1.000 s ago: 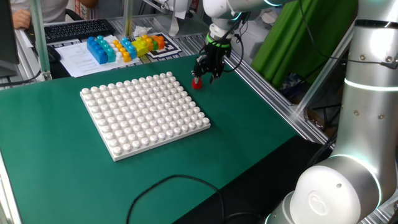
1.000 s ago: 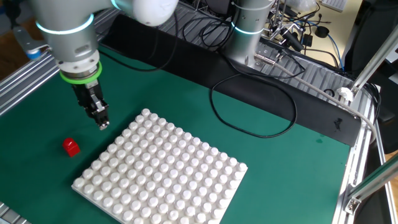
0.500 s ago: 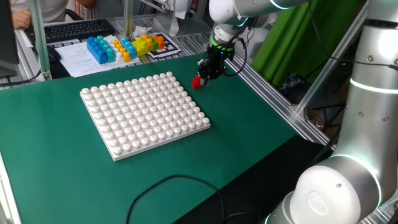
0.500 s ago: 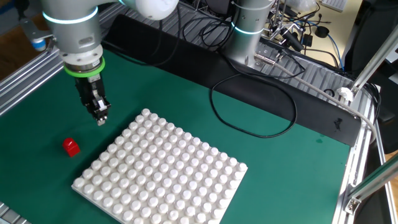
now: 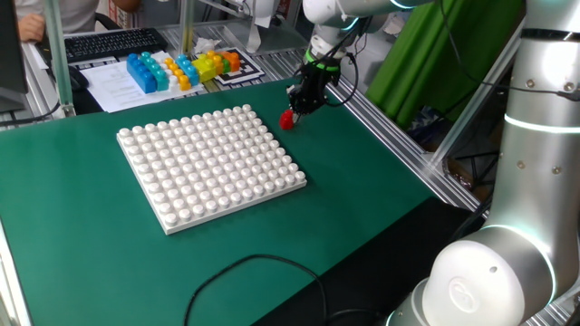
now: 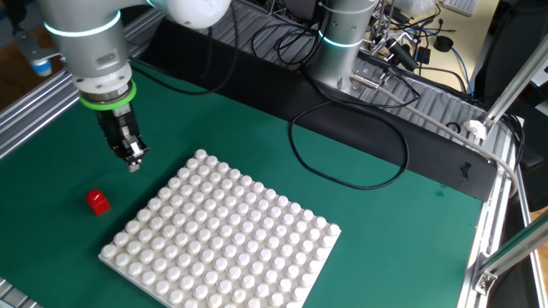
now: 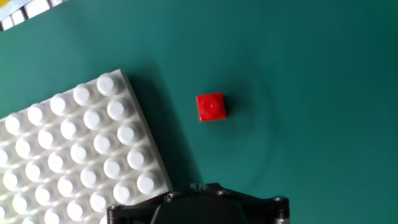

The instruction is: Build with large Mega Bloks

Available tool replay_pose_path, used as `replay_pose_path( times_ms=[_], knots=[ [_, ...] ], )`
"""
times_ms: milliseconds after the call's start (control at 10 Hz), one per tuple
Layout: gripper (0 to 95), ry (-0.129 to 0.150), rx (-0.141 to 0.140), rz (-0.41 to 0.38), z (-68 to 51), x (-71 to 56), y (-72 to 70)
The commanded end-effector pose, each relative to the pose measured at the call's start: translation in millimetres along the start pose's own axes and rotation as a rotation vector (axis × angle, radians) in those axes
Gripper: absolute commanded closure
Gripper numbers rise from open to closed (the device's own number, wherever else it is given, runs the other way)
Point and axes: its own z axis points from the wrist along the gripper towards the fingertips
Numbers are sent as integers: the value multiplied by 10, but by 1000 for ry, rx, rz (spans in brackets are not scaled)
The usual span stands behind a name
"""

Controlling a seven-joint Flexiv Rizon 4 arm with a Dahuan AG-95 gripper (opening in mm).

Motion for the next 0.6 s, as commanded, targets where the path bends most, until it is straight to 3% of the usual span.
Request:
replay_pose_path(
  times_ms=[100, 200, 400, 600],
  knots=[
    [760, -30, 108, -69, 0, 6, -3],
    [570, -31, 108, -68, 0, 6, -3],
    [570, -26, 115, -68, 0, 6, -3],
    [570, -16, 147, -103, 0, 6, -3]
  ],
)
